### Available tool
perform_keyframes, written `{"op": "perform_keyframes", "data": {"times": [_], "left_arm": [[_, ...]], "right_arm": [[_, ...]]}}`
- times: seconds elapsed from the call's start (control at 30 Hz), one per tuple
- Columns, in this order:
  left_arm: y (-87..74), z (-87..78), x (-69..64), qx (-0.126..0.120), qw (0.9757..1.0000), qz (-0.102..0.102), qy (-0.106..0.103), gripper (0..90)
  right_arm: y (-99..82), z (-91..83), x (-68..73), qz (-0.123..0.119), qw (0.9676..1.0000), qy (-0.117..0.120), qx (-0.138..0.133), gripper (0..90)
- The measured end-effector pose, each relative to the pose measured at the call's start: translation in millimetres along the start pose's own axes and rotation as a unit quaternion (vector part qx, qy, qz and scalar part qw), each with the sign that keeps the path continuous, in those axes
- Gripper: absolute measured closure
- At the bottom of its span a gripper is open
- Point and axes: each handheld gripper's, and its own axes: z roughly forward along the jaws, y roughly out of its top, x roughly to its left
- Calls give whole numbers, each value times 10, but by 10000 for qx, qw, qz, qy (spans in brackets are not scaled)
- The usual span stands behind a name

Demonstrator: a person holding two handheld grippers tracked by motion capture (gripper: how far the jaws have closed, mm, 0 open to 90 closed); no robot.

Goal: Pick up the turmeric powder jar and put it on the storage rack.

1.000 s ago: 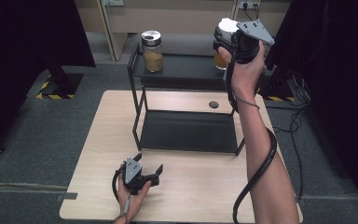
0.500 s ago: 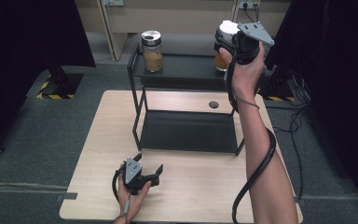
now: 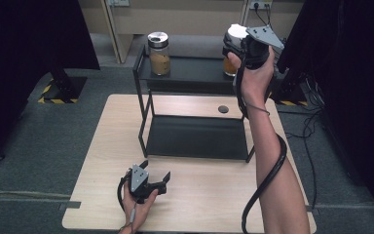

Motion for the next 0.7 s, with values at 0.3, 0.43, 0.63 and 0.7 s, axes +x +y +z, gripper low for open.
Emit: {"op": "perform_keyframes", "data": {"times": [0.3, 0.43, 0.63, 0.7], "left_arm": [[-1, 0, -3, -2, 10000, 2, 6, 42], [-3, -1, -1, -7, 10000, -5, 3, 42], [-4, -1, -2, -10, 10000, 0, 3, 42], [-3, -1, -2, -7, 10000, 2, 3, 42]], "right_arm": [[-70, -21, -11, 5, 9999, 21, -123, 306], [-64, -13, 0, -18, 9999, 3, -110, 306], [-59, -11, 14, -68, 9999, -22, -101, 303], [-53, -9, 21, -105, 9999, -28, -89, 297]]}}
